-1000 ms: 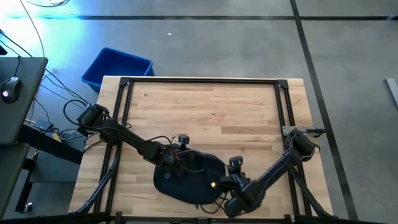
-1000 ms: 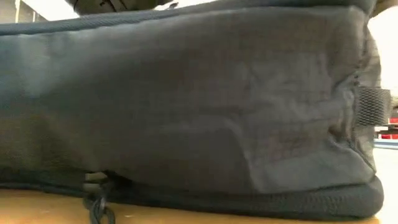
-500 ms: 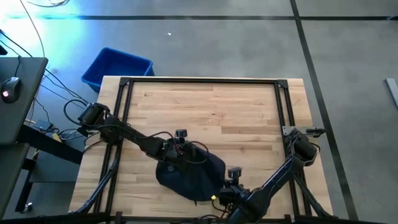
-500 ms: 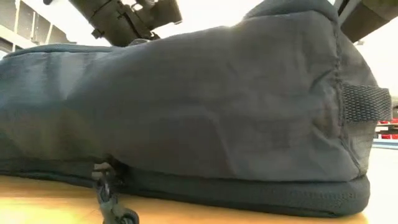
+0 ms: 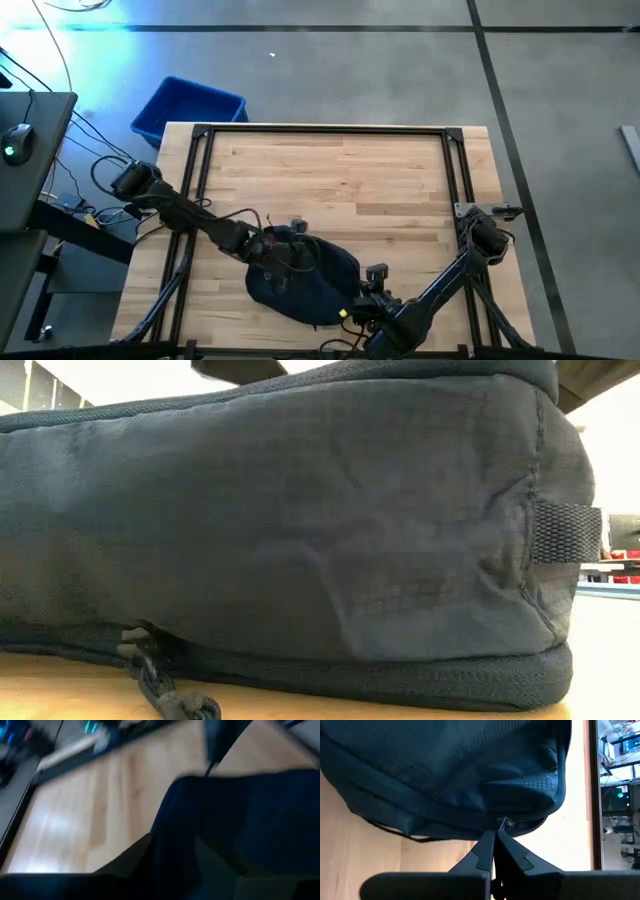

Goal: Unpack backpack
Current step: Open the blue backpack

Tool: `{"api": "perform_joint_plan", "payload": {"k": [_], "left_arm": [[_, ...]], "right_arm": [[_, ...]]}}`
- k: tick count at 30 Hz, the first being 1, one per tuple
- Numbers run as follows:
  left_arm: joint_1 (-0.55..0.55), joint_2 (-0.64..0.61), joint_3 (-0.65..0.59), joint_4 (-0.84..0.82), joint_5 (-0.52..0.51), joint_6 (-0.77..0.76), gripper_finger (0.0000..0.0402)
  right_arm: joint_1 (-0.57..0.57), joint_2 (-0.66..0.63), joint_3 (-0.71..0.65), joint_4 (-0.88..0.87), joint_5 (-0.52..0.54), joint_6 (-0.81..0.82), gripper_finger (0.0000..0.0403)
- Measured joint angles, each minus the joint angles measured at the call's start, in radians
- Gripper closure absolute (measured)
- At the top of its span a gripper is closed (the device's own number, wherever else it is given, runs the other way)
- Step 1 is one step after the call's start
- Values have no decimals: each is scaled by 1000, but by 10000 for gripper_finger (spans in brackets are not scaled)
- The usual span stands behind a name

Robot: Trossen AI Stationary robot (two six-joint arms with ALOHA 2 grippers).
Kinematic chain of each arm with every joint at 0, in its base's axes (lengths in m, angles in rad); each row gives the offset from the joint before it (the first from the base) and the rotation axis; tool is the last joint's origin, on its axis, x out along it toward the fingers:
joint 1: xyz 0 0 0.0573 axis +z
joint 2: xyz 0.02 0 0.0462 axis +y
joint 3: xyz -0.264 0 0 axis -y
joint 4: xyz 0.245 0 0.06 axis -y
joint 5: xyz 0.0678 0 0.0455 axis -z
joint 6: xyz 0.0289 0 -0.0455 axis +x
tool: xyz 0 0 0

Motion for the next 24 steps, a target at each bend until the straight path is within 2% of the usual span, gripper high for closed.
{"api": "perform_joint_plan", "payload": {"k": [3, 6, 10, 17, 20, 24], "left_arm": [[27, 76, -1, 124, 49, 110, 244], [54, 137, -1, 230, 54, 176, 232], [83, 192, 27, 235, 64, 196, 221], [110, 278, 106, 247, 201, 191, 222], [110, 318, 133, 237, 185, 194, 258], [109, 328, 152, 203, 139, 214, 371]], "right_arm": [[-6, 0, 0, 5, 12, -22, 403], [-9, 0, 0, 17, 15, -28, 403], [-9, 0, 0, 21, 17, -46, 403], [-14, 0, 0, 44, 25, -62, 403], [-14, 0, 0, 56, 26, -62, 403], [-13, 0, 0, 55, 10, -51, 403]]}}
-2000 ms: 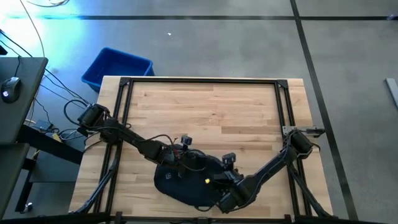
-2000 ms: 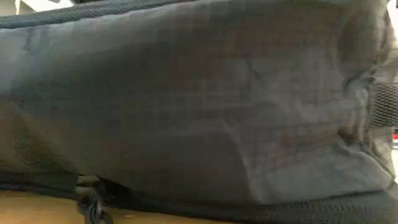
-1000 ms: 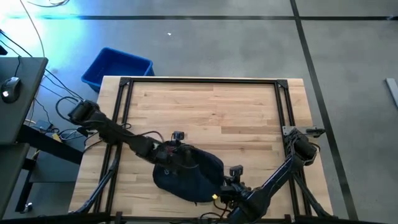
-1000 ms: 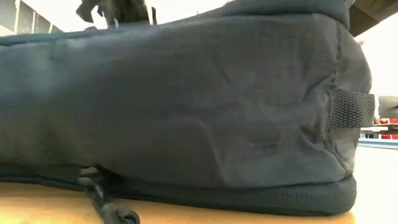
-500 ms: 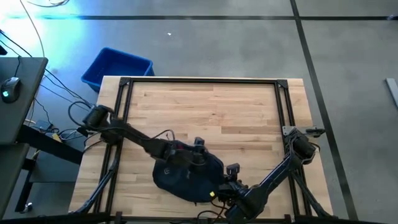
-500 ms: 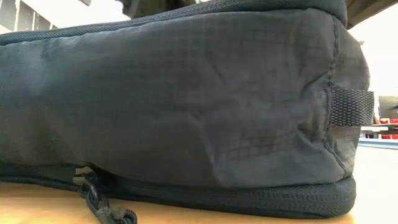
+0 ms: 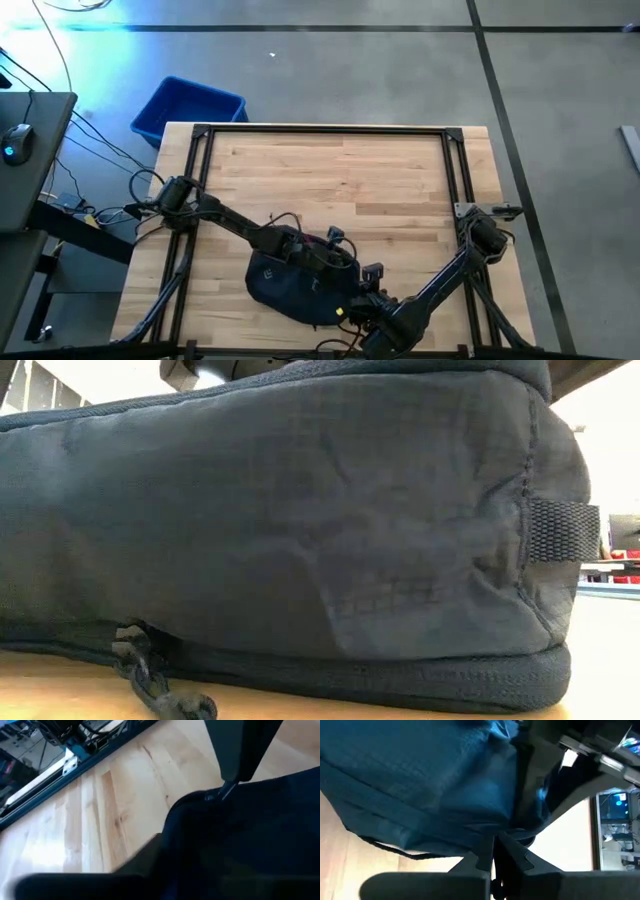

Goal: Unpack backpack
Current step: Open the blue backpack

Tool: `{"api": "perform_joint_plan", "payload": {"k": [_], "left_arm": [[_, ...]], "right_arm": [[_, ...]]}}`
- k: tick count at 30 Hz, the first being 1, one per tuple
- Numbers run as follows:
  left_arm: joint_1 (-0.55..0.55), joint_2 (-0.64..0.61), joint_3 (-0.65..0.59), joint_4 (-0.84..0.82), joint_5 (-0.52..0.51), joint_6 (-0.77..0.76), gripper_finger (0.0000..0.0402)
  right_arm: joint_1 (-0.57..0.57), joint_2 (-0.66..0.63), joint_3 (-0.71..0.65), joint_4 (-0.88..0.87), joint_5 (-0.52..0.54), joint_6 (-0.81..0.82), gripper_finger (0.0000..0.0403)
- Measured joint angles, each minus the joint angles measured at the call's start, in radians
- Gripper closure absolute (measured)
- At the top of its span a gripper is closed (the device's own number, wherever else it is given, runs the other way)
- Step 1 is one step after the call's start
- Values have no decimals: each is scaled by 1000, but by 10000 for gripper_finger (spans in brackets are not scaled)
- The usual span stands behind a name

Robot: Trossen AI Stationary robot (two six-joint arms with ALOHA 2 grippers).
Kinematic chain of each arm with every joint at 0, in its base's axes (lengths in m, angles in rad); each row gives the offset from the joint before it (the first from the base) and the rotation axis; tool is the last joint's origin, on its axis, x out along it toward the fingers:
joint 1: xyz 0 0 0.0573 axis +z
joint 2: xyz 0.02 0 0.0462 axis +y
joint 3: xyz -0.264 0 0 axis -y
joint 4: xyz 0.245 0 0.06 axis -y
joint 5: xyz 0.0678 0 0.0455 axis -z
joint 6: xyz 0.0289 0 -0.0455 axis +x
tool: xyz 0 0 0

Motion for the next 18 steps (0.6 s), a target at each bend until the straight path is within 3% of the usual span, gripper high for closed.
{"api": "perform_joint_plan", "payload": {"k": [10, 18], "left_arm": [[14, -31, 17, -159, -220, -87, 401], [53, -50, 15, -213, -334, -246, 401]], "right_arm": [[51, 0, -1, 27, -83, 130, 403], [72, 2, -85, 398, 17, 98, 403]]}}
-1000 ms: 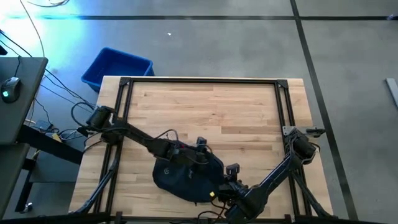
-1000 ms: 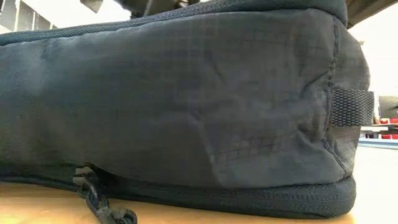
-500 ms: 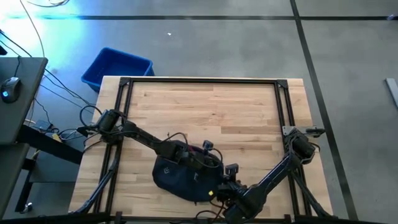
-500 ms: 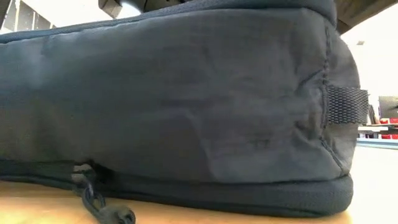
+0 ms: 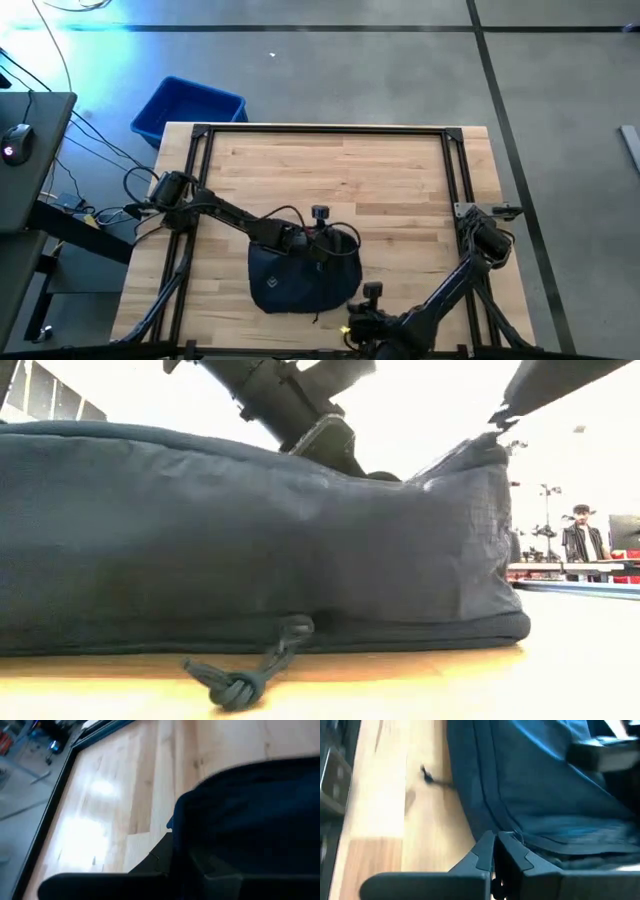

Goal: Unpack backpack
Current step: Open the blue backpack

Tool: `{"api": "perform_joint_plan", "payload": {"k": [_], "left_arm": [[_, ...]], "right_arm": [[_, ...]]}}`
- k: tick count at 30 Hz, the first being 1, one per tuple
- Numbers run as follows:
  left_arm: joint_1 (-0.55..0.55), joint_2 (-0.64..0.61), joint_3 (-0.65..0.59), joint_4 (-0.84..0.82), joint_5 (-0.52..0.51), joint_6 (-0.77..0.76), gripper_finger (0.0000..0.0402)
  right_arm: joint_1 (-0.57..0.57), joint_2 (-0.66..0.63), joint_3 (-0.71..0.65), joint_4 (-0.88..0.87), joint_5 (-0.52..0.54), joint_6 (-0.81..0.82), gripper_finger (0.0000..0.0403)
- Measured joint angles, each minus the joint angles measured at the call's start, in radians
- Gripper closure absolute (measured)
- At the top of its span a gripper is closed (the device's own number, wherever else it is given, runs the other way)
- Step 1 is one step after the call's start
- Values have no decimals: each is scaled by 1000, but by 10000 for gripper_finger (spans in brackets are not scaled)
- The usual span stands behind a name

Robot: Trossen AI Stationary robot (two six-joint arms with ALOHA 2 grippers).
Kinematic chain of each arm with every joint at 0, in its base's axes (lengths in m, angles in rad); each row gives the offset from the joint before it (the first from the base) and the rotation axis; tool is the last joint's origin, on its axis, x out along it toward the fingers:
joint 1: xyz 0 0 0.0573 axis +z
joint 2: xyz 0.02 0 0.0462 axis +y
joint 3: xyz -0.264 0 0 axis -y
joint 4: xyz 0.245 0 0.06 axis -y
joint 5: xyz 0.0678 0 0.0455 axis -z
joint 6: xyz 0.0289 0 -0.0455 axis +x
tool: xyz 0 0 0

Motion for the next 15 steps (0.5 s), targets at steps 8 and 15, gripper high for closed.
{"api": "perform_joint_plan", "payload": {"k": [8, 15], "left_arm": [[17, -23, -2, -77, -111, -91, 401], [-114, -180, -3, -273, -106, -58, 363]], "right_arm": [[-64, 0, -150, 437, 151, -65, 403], [-80, 0, -189, 466, 169, -43, 403]]}}
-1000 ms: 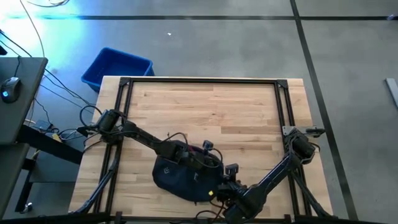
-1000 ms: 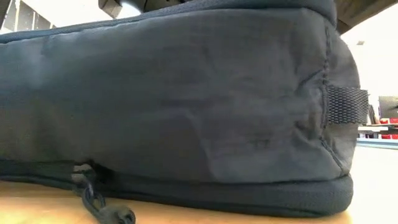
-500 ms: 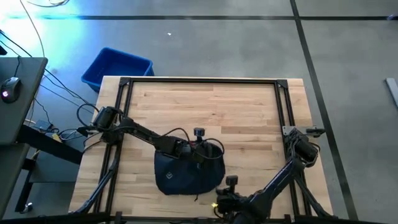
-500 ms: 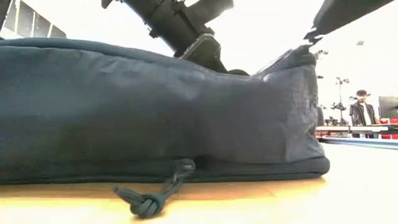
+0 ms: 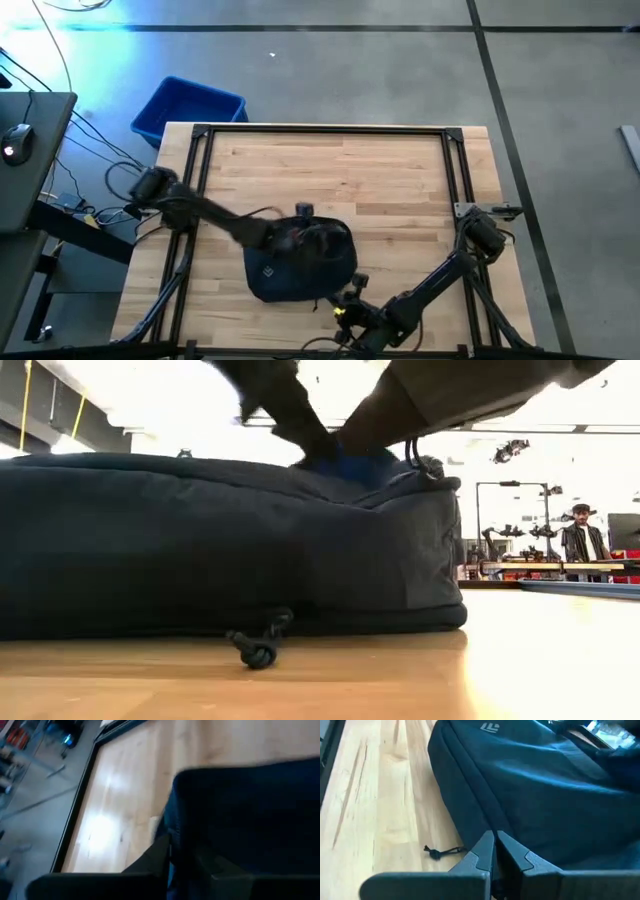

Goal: Unpack backpack
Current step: Open the blue backpack

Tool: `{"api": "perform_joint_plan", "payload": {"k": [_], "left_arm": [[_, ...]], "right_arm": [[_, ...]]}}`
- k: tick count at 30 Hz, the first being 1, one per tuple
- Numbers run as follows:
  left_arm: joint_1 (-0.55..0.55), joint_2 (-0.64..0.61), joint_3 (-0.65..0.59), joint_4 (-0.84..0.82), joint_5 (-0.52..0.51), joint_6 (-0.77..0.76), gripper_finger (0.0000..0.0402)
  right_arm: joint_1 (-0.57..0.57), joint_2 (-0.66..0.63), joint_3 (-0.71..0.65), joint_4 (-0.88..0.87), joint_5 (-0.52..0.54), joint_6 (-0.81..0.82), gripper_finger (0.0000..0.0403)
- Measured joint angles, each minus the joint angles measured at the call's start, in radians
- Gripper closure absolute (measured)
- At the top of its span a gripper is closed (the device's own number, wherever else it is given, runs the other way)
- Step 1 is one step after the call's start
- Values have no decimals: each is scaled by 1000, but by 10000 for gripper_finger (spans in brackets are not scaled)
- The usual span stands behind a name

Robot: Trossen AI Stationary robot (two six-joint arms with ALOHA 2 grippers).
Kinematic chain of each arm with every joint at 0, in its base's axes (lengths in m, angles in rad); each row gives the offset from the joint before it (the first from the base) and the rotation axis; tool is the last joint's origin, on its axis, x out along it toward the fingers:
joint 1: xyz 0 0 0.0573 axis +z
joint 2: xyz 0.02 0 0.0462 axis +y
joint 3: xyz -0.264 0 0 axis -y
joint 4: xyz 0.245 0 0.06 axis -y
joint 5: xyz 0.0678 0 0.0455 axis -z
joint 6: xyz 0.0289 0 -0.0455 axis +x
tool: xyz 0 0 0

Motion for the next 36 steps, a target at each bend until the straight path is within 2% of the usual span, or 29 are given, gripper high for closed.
{"api": "perform_joint_plan", "payload": {"k": [4, 7, 11, 15, 18, 21, 23, 32, 36], "left_arm": [[-100, -73, 1, -57, -6, -37, 323], [-174, -76, 1, -18, 61, -76, 299], [-258, -5, 1, 68, 81, -78, 284], [-303, 120, 1, 239, -18, 11, 282], [-312, 203, 1, 424, -69, 107, 282], [-312, 257, 1, 535, -33, 178, 282], [-311, 266, 0, 565, 0, 173, 282], [-290, 259, 0, 562, 151, -10, 282], [-297, 238, 0, 492, 136, -10, 282]], "right_arm": [[22, 0, 34, -3, 49, -35, 403], [41, 0, 68, -7, 90, -73, 403], [53, 0, 134, -8, 105, -138, 403], [54, 0, 174, -8, 104, -191, 403], [41, -1, 179, -10, 103, -200, 403], [26, -1, 179, -39, 88, -185, 403], [21, -1, 179, -69, 79, -164, 403], [24, -2, 179, -143, 75, -127, 403], [33, -2, 178, -178, 86, -126, 403]]}}
